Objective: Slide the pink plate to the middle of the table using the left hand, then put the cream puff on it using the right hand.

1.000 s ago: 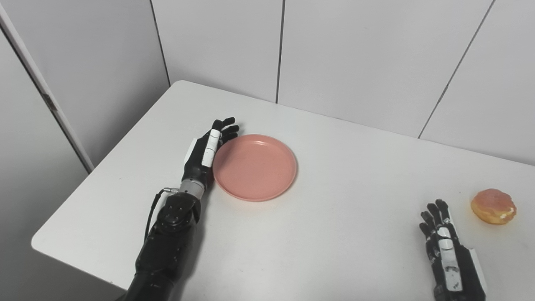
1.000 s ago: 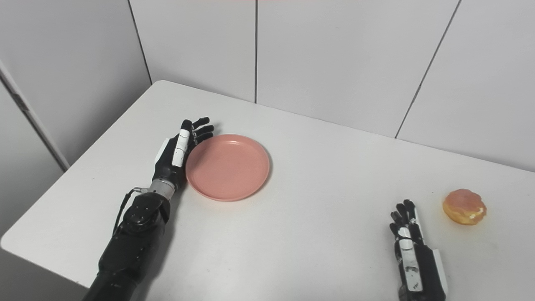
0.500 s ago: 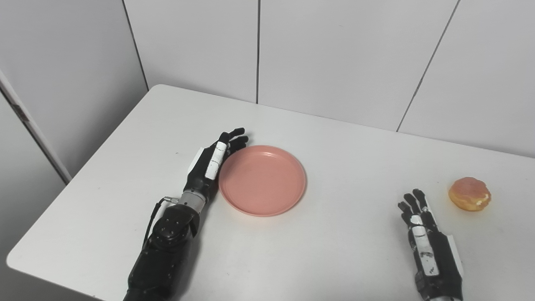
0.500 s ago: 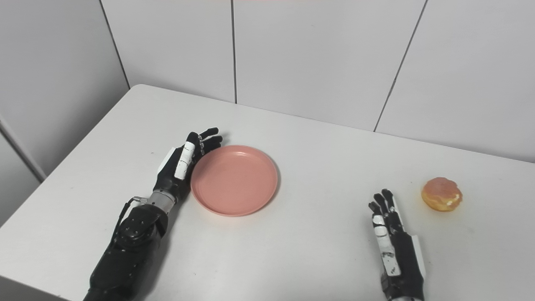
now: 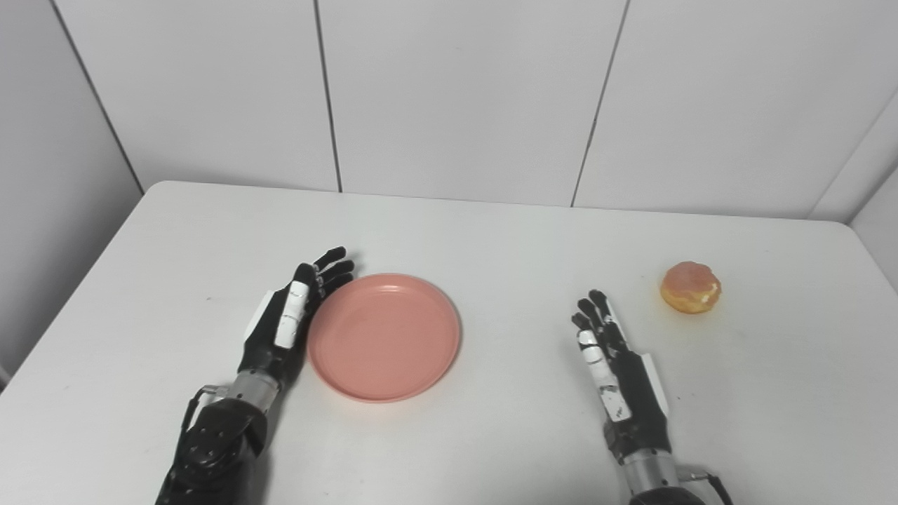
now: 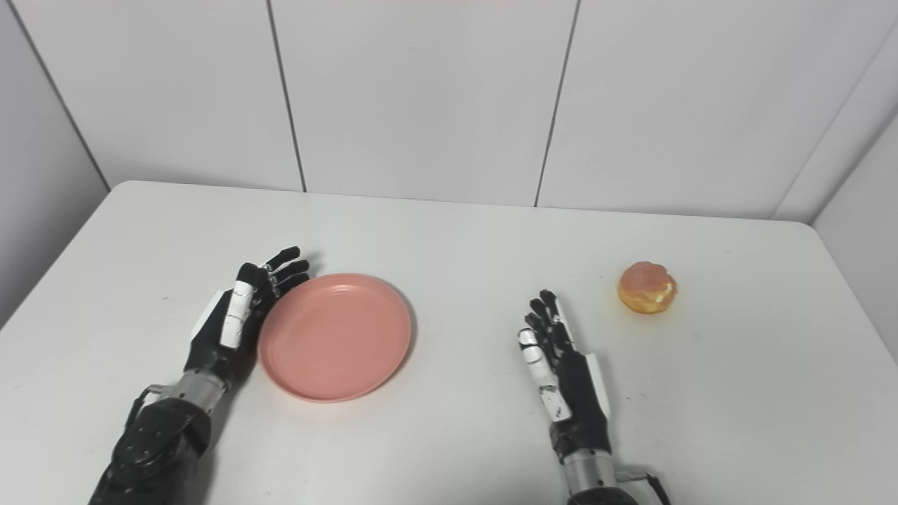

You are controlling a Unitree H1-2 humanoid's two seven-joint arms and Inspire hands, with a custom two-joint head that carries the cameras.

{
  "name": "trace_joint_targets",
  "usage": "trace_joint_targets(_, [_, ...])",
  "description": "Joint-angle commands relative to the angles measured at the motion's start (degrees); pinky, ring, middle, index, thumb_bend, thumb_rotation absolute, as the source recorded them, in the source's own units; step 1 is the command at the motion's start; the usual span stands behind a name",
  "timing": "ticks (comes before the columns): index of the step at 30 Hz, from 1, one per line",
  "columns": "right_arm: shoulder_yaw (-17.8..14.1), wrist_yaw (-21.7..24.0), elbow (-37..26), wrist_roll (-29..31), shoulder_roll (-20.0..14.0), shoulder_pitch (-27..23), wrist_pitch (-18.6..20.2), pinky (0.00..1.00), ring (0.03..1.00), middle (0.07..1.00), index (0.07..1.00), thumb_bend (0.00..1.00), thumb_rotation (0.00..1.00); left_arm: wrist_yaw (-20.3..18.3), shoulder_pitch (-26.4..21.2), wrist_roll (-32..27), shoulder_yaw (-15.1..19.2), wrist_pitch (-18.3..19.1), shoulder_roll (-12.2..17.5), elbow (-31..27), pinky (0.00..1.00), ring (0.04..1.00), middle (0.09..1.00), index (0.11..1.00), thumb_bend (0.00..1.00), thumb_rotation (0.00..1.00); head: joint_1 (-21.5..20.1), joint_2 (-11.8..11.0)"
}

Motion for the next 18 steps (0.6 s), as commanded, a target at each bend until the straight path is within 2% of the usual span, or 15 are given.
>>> trace_joint_targets(1, [1.11, 0.15, -0.28, -0.55, 1.34, -1.39, -1.88, 1.0, 0.964, 0.959, 0.983, 0.6, 0.82, -2.71, 0.59, -0.79, -0.93, -1.72, -0.81, 0.71, 0.89, 0.868, 0.855, 0.834, 0.86, 1.0, -1.03, 0.07])
trace_joint_targets(4, [1.52, -0.25, 0.03, -0.95, 1.65, -1.86, -1.88, 1.0, 0.978, 0.966, 0.992, 0.6, 0.83, -3.47, 1.27, -0.33, -1.83, -4.06, -1.3, 1.52, 0.89, 0.873, 0.86, 0.844, 0.85, 1.0, -2.06, 0.27])
trace_joint_targets(12, [1.27, -1.26, 0.08, -1.78, 2.0, -2.63, -0.95, 1.0, 0.983, 0.969, 0.992, 0.66, 0.85, -2.53, 5.55, 0.83, -3.63, -6.79, -4.34, -1.49, 0.89, 0.877, 0.879, 0.853, 0.77, 1.0, -3.63, 0.51])
trace_joint_targets(18, [0.51, -1.26, -0.29, -1.6, 1.41, -2.73, -0.83, 1.0, 0.978, 0.967, 0.988, 0.65, 0.86, -2.25, 8.26, 0.83, -5.14, -5.07, -6.49, -4.93, 0.9, 0.899, 0.888, 0.868, 0.77, 1.0, -2.43, 0.43])
